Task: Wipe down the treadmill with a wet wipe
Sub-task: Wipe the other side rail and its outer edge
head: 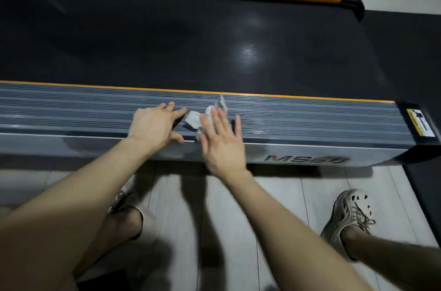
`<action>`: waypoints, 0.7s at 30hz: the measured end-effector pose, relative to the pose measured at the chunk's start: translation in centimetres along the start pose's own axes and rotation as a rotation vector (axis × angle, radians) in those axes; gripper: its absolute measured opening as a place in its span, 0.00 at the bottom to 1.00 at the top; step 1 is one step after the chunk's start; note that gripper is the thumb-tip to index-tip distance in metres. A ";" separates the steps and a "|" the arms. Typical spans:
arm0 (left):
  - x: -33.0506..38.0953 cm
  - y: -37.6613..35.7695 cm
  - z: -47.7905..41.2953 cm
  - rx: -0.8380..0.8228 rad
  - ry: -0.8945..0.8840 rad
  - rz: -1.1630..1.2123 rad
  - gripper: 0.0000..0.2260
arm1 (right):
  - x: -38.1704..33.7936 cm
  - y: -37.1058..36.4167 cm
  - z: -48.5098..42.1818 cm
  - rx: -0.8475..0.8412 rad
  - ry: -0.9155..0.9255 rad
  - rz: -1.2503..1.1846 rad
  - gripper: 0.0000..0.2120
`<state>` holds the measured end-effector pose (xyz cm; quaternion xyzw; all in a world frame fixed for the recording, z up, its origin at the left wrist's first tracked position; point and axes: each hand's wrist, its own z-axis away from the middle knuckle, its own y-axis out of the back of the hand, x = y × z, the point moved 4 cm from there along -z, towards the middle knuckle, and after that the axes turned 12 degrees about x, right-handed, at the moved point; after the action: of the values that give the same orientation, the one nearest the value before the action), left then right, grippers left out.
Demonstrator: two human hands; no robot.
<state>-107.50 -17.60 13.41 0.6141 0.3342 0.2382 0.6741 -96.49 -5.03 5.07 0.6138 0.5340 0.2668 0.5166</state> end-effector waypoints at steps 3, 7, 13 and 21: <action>-0.2 -0.3 0.0 -0.004 0.006 0.014 0.44 | 9.4 2.0 0.9 0.013 -0.119 0.140 0.28; -0.3 -1.4 0.1 -0.008 0.023 0.019 0.43 | 19.6 5.2 1.7 -0.038 -0.478 0.186 0.31; -0.2 -0.9 0.0 0.015 0.039 0.046 0.42 | 3.0 -0.6 -3.1 -0.072 -0.126 0.078 0.33; 0.0 0.1 0.0 0.013 0.072 0.069 0.43 | 6.4 0.0 -3.9 -0.186 -0.075 0.025 0.30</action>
<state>-107.50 -17.54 13.49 0.6207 0.3385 0.2812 0.6489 -98.13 2.25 4.90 0.5795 0.4794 0.2983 0.5877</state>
